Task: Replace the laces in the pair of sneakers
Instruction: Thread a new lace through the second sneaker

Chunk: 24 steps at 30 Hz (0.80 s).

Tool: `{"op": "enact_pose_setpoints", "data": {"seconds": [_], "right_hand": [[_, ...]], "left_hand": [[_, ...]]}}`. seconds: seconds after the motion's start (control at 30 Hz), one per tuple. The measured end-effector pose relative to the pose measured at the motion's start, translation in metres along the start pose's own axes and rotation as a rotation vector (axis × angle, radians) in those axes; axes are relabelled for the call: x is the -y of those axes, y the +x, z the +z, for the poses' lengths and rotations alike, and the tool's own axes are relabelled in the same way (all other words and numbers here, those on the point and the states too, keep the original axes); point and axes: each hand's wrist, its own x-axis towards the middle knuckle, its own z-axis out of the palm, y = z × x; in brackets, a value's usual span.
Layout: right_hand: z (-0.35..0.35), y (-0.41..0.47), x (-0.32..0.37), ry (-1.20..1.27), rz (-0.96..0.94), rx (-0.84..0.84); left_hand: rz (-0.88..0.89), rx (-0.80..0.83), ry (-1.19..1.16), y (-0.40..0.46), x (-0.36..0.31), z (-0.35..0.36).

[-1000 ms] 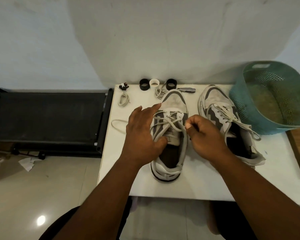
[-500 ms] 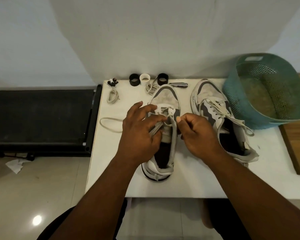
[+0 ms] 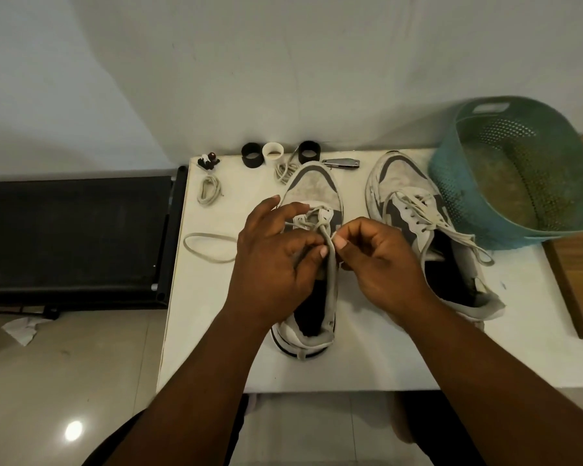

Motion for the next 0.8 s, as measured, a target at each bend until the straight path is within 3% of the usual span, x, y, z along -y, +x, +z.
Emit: {"op": "enact_pose_setpoints", "data": {"seconds": [0.2,0.33,0.4,0.53,0.57,0.6,0.7,0.73,0.8], "right_hand": [[0.003,-0.002,0.005,-0.037,-0.040,-0.033],[0.003,-0.002,0.005,-0.111,-0.095,-0.167],[0.002,-0.003,0.011,0.065,-0.092,-0.236],[-0.007,-0.007,0.039,0.789,-0.042,-0.167],[-0.011,-0.007,0.043,0.746,-0.066,-0.165],[-0.016,-0.007,0.044,0.499,-0.112,-0.174],[-0.024,-0.004,0.038,-0.611,-0.187,-0.067],[-0.024,-0.005,0.035,-0.786,-0.148,0.035],[-0.022,-0.005,0.028,-0.786,-0.158,0.132]], "left_hand": [[-0.047,0.005,-0.037,-0.004,0.002,0.001],[-0.057,-0.021,-0.050,-0.003,0.002,0.001],[-0.066,-0.028,-0.041,-0.003,0.002,0.000],[-0.084,-0.055,-0.081,-0.004,-0.003,-0.001],[-0.101,-0.063,-0.100,-0.005,-0.003,-0.002],[-0.133,-0.063,-0.116,-0.006,-0.004,-0.002],[-0.236,-0.051,-0.150,-0.007,-0.003,-0.001],[-0.248,-0.062,-0.158,-0.007,-0.003,-0.001],[-0.267,-0.092,-0.188,-0.008,-0.004,0.000]]}}
